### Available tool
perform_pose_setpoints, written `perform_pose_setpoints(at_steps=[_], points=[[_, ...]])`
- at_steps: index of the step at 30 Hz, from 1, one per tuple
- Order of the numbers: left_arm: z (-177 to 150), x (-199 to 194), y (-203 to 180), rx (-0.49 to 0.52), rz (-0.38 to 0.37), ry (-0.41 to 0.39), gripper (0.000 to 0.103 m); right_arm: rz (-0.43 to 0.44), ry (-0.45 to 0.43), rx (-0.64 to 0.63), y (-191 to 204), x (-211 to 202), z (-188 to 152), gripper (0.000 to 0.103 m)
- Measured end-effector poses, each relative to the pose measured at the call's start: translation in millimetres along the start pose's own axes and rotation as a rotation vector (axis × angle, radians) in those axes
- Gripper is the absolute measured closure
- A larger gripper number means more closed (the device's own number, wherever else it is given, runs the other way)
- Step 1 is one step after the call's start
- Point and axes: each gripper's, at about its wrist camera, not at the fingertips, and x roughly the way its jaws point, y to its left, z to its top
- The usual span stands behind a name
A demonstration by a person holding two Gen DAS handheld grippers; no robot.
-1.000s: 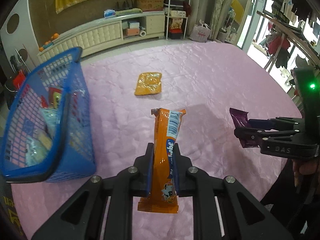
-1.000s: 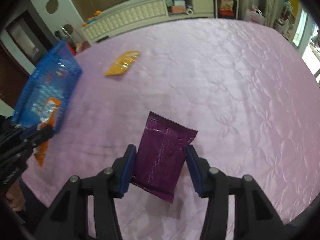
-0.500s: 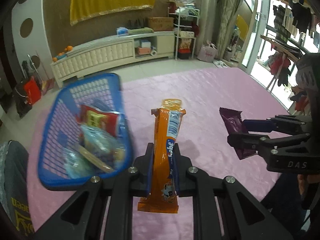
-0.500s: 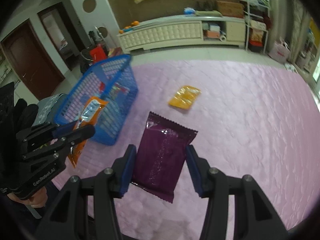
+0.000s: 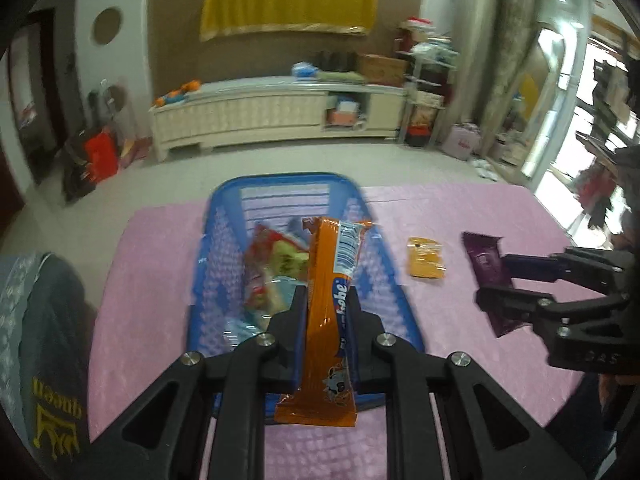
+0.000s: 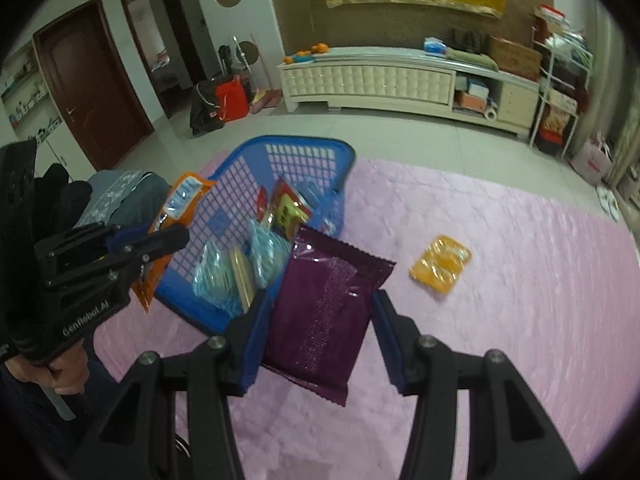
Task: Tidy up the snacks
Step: 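Carry the candy bar and purple packet over the blue basket, then open both tools to drop the candy bar and purple packet in the basket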
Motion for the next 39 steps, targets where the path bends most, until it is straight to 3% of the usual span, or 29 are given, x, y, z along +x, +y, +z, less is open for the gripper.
perform_pose_setpoints(at_steps=[16, 25, 37, 39], points=[[4, 60, 41, -0.055, -0.015, 0.038, 0.088, -0.055, 0.071, -0.136, 32, 58, 43, 0.048], [-3, 68, 51, -0.07, -0.019, 0.067, 0.088, -0.063, 0.12, -0.249, 50, 89, 54, 0.048], [-4, 69, 53, -0.08, -0.036, 0.073, 0.088, -0.071, 0.15, -0.261, 47, 106, 61, 0.046], [-4, 68, 56, -0.104, -0.043, 0.071, 0.076, -0.092, 0.163, -0.29, 51, 108, 61, 0.045]])
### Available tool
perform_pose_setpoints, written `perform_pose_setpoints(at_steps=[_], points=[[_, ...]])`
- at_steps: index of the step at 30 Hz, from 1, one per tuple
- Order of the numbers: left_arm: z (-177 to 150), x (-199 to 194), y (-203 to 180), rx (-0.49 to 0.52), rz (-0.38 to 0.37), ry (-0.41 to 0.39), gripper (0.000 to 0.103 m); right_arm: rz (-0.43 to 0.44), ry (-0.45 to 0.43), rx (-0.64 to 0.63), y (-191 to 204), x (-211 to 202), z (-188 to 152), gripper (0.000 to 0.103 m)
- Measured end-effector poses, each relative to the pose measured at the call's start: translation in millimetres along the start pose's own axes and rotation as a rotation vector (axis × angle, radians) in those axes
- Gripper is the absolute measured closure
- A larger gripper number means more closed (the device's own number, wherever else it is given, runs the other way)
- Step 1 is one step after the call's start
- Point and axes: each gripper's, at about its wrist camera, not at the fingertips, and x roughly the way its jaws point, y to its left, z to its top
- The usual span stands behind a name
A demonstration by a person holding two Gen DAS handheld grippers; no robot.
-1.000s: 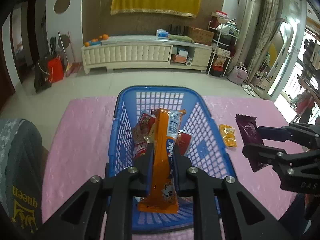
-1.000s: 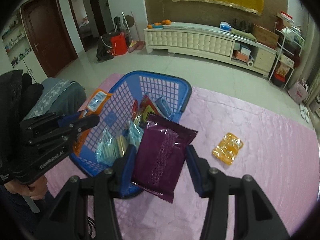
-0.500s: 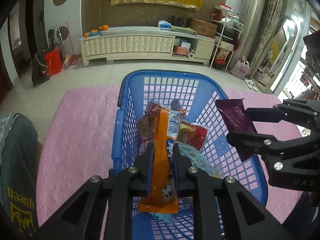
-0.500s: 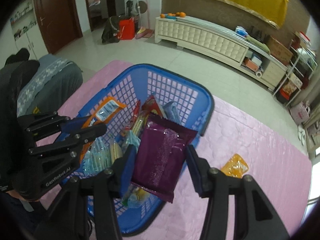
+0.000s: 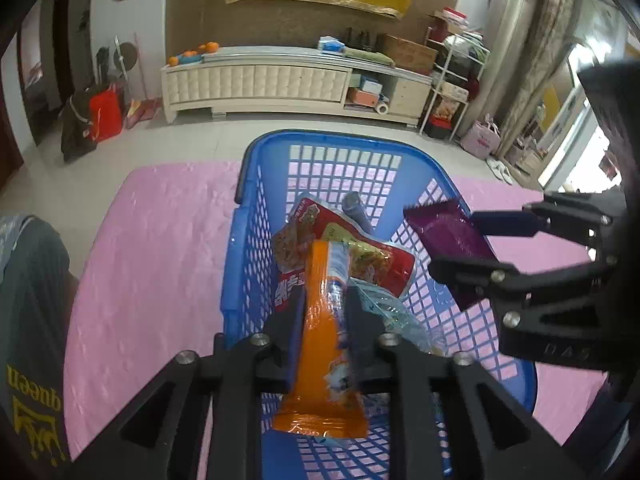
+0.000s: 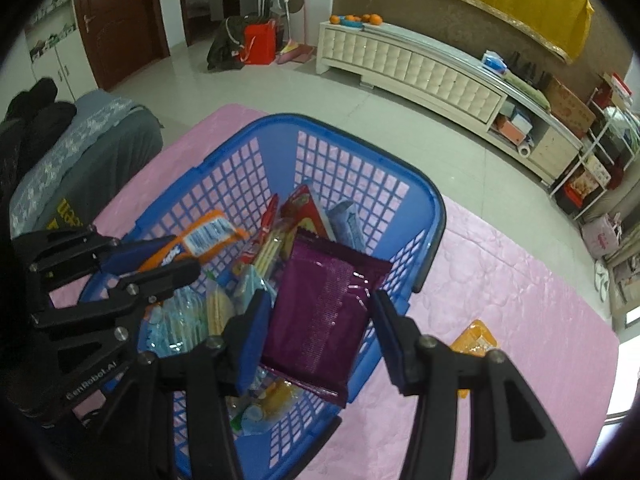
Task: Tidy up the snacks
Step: 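Open both tools to drop the candy bar and purple packet in the basket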
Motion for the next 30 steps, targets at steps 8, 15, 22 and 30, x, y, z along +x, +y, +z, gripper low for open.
perform_pose_setpoints(at_steps=[8, 15, 22, 30], points=[[-1, -9, 8, -0.022, -0.012, -0.044, 0.048, 0.015, -0.016, 0.018, -6, -5, -5, 0.017], [3, -15, -4, -0.024, -0.065, -0.039, 0.036, 0.019, -0.05, 0.077, -34, -29, -17, 0.016], [12, -16, -23, 0.012, -0.007, -0.01, 0.034, 0.028, -0.073, 0.165, -79, -51, -28, 0.016], [37, -23, -40, 0.013, 0.032, 0.022, 0.03, 0.077, -0.067, 0.292, -124, -62, -44, 0.016]])
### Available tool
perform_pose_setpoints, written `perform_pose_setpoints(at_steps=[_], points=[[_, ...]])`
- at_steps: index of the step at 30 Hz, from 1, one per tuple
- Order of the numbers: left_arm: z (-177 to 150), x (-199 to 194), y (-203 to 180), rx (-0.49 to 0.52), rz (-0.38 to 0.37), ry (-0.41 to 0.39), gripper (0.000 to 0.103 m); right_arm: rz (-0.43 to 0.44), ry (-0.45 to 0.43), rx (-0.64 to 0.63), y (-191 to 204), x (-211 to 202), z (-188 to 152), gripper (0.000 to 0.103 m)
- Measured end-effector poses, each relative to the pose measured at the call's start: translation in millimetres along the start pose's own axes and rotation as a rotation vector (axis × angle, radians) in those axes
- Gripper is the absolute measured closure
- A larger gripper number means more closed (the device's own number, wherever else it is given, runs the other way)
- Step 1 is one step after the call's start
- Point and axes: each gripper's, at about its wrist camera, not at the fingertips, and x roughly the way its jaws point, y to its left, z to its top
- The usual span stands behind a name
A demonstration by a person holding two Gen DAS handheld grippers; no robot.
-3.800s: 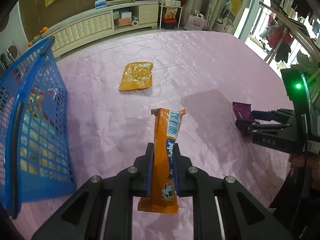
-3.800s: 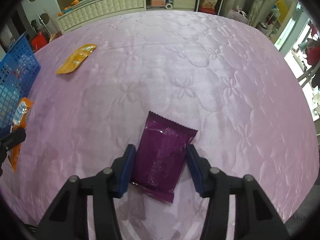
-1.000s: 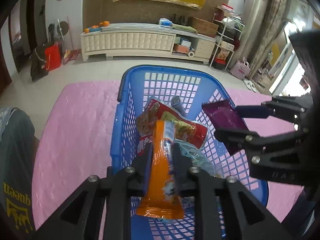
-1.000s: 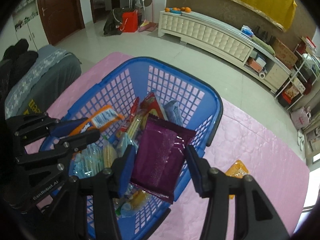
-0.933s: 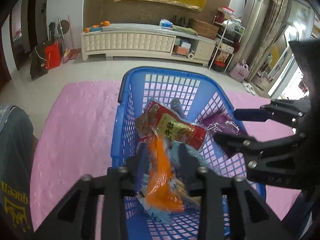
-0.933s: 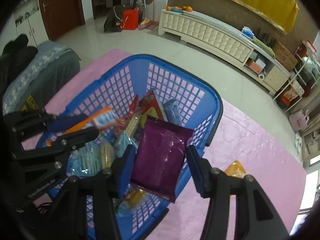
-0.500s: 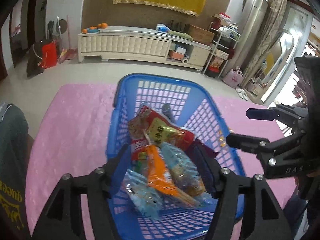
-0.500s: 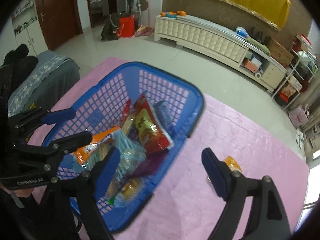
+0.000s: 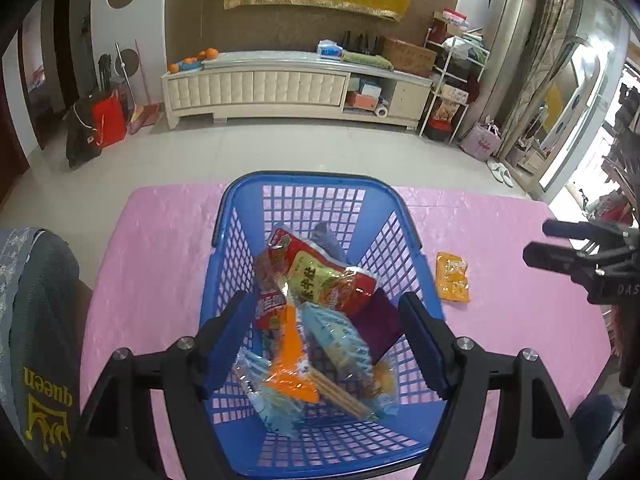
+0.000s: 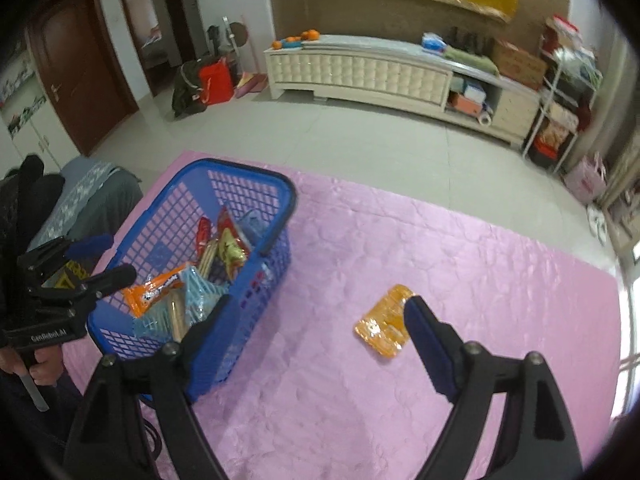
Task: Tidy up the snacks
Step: 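Open both tools to drop the candy bar and purple packet in the basket, then move the right tool to the orange sauce pouch and grasp it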
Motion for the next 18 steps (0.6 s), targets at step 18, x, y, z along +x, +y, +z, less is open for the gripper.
perform_pose_setpoints(at_steps=[18], points=[[47, 70, -8, -0.059, 0.106, 0.221, 0.026, 0.121, 0.145, 0.278, -71, 56, 18, 0.016]])
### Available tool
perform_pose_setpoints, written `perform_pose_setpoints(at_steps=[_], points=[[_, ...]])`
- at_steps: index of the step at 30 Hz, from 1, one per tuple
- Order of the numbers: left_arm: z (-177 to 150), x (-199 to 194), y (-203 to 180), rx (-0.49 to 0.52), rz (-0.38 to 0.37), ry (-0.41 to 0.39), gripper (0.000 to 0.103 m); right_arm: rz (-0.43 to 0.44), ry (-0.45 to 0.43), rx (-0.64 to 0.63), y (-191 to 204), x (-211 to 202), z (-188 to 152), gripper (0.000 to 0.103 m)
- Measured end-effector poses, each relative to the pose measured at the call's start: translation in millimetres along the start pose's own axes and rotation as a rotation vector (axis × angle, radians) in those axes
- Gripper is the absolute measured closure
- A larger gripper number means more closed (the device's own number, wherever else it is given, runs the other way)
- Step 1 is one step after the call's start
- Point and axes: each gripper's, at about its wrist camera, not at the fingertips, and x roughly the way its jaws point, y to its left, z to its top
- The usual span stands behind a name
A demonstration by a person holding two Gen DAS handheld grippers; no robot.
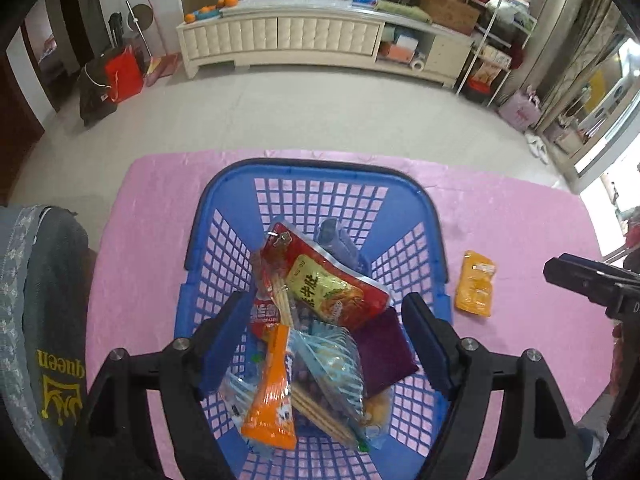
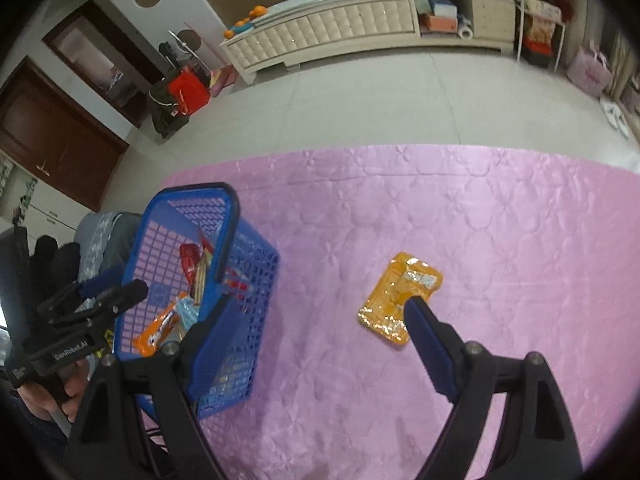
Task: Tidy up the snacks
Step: 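Move the right tool to the orange sauce pouch and grasp it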
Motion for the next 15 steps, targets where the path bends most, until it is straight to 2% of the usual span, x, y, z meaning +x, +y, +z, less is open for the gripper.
perform_pose_setpoints(at_steps=[5, 11, 15], points=[[3, 20, -2, 0.017, 0.031, 0.036, 0.026, -0.007, 0.055, 0.044, -22, 26, 6, 0.016], [7, 28, -7, 0.039, 0.015, 0.041, 0.026, 0.008, 0.106, 0.099, -43, 58, 9, 0.016], [12, 28, -13, 0.031, 0.039, 0.035, 0.026, -0.031, 0.116, 0.117, -52, 79, 11, 0.016]])
